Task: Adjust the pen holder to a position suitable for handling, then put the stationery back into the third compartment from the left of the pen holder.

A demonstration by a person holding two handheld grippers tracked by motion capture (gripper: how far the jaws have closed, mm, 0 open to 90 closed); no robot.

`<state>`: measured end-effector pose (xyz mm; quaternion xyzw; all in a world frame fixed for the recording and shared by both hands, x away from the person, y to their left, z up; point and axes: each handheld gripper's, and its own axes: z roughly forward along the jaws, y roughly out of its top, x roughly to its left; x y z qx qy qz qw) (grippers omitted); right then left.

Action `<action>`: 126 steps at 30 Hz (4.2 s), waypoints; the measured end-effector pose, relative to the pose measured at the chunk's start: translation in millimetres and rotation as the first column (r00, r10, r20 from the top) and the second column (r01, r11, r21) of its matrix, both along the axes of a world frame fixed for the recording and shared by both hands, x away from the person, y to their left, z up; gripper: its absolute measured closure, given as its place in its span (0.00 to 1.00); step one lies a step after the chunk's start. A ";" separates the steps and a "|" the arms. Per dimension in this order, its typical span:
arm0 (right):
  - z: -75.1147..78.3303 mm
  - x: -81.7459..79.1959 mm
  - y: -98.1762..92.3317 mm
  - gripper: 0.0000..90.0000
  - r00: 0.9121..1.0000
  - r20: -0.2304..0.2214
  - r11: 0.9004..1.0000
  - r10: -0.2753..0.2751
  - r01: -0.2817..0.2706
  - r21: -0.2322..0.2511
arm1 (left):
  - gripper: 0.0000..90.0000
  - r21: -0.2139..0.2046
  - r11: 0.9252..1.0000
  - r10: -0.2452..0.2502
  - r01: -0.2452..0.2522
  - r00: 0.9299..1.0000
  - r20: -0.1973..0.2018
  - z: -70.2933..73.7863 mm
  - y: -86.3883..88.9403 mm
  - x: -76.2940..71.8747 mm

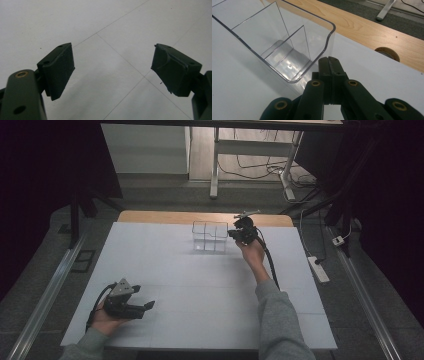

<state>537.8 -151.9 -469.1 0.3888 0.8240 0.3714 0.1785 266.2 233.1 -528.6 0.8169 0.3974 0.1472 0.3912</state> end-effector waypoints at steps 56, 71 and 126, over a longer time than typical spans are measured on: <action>28.9 -121.3 -99.3 0.45 0.994 0.017 0.994 0.110 -0.111 0.016 | 0.20 0.005 1.000 0.011 -0.011 1.000 0.004 0.1 0.1 -0.7; 25.7 -150.2 -121.9 0.43 0.993 -0.017 0.993 0.116 -0.116 -0.036 | 0.20 0.003 1.000 0.014 -0.014 1.000 0.007 0.4 0.9 -1.1; -20.1 -155.1 -146.2 0.65 0.941 -0.313 0.910 0.132 -0.240 -0.338 | 0.20 0.019 1.000 0.008 -0.008 1.000 0.000 -1.6 0.3 1.0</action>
